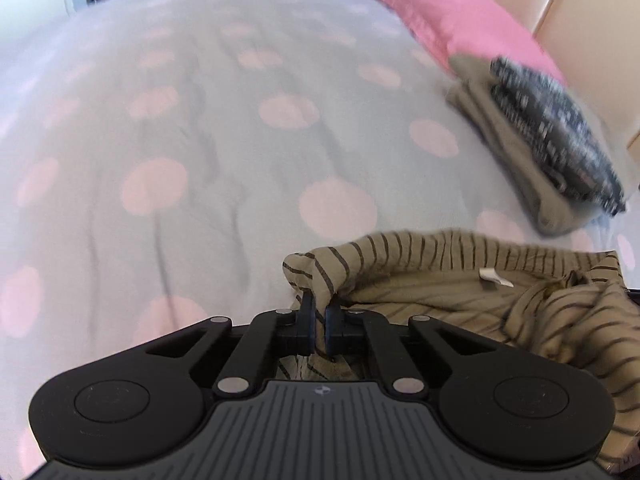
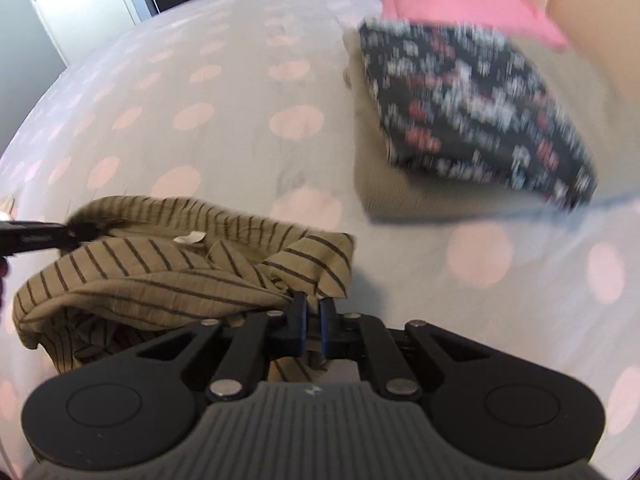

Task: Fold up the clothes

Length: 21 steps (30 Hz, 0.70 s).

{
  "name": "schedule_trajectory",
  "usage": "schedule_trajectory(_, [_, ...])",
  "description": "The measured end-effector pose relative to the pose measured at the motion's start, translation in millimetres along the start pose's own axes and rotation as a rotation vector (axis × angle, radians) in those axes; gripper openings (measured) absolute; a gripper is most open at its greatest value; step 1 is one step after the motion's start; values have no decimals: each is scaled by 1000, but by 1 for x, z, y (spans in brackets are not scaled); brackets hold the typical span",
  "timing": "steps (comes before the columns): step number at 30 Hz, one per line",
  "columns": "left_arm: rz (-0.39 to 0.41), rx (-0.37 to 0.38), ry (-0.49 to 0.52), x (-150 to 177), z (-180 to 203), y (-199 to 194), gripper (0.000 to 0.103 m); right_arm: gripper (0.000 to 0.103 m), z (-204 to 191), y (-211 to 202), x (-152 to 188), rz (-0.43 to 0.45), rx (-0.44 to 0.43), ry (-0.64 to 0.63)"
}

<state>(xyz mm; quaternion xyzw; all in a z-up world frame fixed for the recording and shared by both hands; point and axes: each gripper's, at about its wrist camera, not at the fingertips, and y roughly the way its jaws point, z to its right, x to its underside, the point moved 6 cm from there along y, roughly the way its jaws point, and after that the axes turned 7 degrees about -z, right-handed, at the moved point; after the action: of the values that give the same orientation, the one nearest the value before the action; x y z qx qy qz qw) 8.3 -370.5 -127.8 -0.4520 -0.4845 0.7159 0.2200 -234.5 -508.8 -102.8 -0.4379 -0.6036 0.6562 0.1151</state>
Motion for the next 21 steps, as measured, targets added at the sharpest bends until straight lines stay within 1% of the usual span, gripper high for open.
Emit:
schedule_trajectory(5, [135, -2, -34, -12, -8, -66, 2, 6, -5, -42, -9, 124, 45, -48])
schedule_trajectory(9, [275, 8, -37, -23, -11, -140, 1, 6, -15, -93, -24, 248, 65, -72])
schedule_trajectory(12, [408, 19, -49, -27, -11, -203, 1, 5, -31, -143, -34, 362, 90, -122])
schedule_trajectory(16, [609, 35, -82, -24, -12, -296, 1, 5, -61, -222, -42, 545, 128, -196])
schedule_trajectory(19, [744, 45, -95, -16, -14, -366, 1, 5, -85, -281, -42, 682, 130, -240])
schedule_trajectory(21, [819, 33, -80, -9, -10, -409, 1, 5, -100, -318, -41, 764, 119, -261])
